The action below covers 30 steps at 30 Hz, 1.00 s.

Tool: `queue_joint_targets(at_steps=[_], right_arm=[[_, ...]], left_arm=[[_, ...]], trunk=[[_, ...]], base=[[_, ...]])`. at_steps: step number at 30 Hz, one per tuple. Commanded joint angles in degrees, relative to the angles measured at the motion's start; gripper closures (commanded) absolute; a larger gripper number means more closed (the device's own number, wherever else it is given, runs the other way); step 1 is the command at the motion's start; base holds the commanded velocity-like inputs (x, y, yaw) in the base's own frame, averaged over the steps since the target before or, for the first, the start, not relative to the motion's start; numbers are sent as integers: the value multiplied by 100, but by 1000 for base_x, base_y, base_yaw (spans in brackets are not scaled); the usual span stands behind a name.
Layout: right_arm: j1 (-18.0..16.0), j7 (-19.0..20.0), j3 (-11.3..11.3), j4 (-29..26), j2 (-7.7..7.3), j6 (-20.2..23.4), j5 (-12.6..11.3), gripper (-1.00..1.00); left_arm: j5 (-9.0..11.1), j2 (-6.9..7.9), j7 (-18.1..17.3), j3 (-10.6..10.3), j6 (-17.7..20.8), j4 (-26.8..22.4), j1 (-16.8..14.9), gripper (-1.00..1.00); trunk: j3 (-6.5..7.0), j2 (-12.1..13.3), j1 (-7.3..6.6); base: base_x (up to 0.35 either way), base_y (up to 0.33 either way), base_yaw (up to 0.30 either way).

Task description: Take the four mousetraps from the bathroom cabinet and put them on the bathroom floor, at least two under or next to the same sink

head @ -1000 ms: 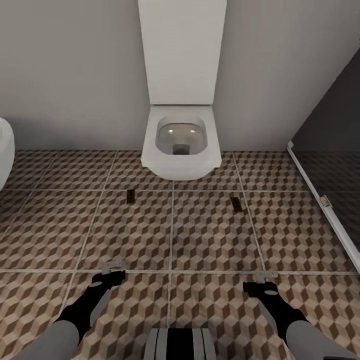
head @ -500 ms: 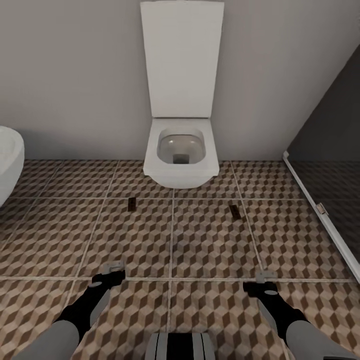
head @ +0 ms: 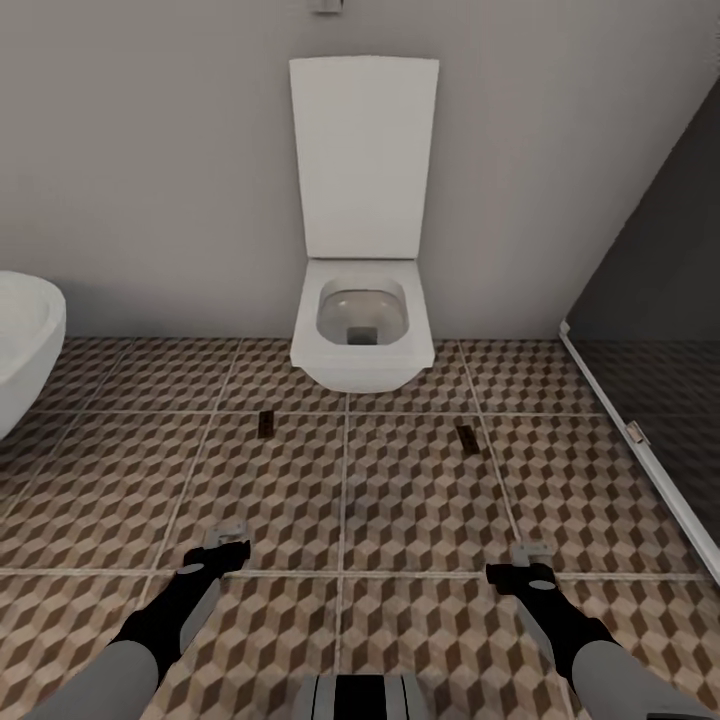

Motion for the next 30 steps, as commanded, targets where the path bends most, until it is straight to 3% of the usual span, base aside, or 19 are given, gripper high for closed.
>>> queue_joint_targets(at_steps=[1,30], right_arm=[[1,-8,-16,-12,2,45,42,-100],[1,-11,-20,-12,10,1,23,-100]], left_arm=[[57,7,47,-48,28,-13,0,-100],[58,9,53,-53,34,-5,0,-100]], trunk=[[19,0,-3],[661,39,-78]], base=[[0,0,0],[0,0,0]])
